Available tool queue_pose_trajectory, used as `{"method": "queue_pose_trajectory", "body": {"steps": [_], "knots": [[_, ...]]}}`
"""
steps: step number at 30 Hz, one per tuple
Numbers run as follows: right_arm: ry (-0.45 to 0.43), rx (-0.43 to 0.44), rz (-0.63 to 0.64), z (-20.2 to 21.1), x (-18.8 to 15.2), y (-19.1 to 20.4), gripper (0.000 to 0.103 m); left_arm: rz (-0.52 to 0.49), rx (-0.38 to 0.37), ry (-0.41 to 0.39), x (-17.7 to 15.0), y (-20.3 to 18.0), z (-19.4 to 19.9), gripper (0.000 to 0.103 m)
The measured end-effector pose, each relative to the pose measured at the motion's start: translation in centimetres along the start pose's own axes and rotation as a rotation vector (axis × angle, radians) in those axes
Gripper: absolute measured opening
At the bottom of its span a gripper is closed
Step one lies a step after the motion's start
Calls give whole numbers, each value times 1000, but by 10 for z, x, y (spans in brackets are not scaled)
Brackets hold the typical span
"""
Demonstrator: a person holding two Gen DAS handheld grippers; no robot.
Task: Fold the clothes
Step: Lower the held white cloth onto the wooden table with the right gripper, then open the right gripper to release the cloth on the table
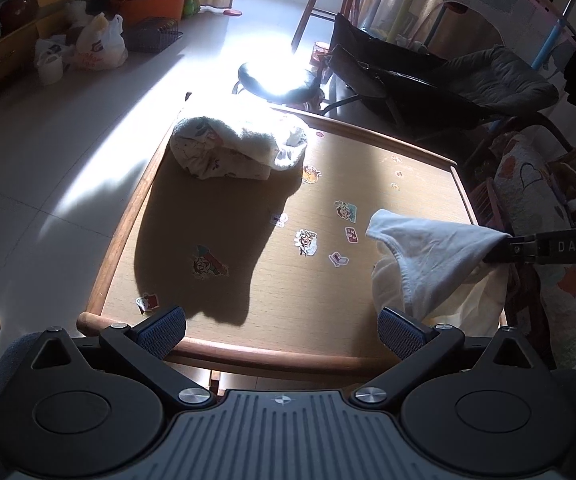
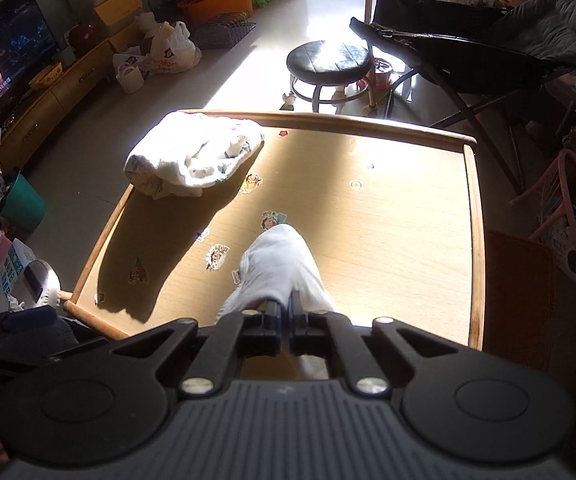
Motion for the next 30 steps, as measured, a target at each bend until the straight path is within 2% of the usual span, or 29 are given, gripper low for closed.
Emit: {"method": "queue_pose_trajectory", "body": {"steps": [11, 24, 30], "knots": [[36, -22, -27, -21, -13, -17, 4, -36, -2, 23, -2, -14, -8, 103], [85, -111, -54, -63, -13, -48, 4, -74, 1, 53, -10, -21, -19, 103], [79, -94, -69, -68, -19, -54, 4, -88, -13, 67, -13, -25, -26, 103]]}}
Point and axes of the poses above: each gripper's, at about its wrist camera, not at the fingertips, and z roughly against the way its jaws point, y to its left, x to its top, the point moved 2 cm from there along -z, roughly the way its jaws point, and after that the axes turned 10 degrees about -z, right-handed, at the moved point
